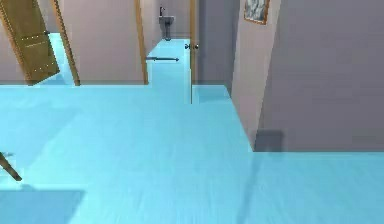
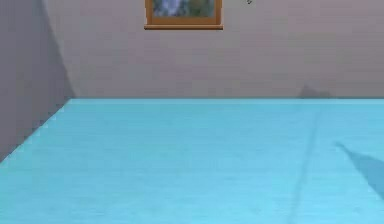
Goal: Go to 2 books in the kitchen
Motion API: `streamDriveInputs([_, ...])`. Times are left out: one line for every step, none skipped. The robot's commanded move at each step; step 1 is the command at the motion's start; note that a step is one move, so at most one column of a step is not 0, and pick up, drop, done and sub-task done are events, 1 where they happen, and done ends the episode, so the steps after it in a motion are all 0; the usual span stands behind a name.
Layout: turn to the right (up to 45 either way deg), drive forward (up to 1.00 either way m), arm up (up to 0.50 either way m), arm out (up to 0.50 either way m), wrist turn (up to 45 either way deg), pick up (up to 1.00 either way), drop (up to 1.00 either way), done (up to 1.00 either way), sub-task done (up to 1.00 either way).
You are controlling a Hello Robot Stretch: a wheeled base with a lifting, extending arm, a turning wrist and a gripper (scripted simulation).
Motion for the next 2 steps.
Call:
streamDriveInputs([-45.0, 0.0, 0.0, 0.0, 0.0, 0.0, 0.0, 0.0, 0.0])
streamDriveInputs([-45.0, 0.0, 0.0, 0.0, 0.0, 0.0, 0.0, 0.0, 0.0])
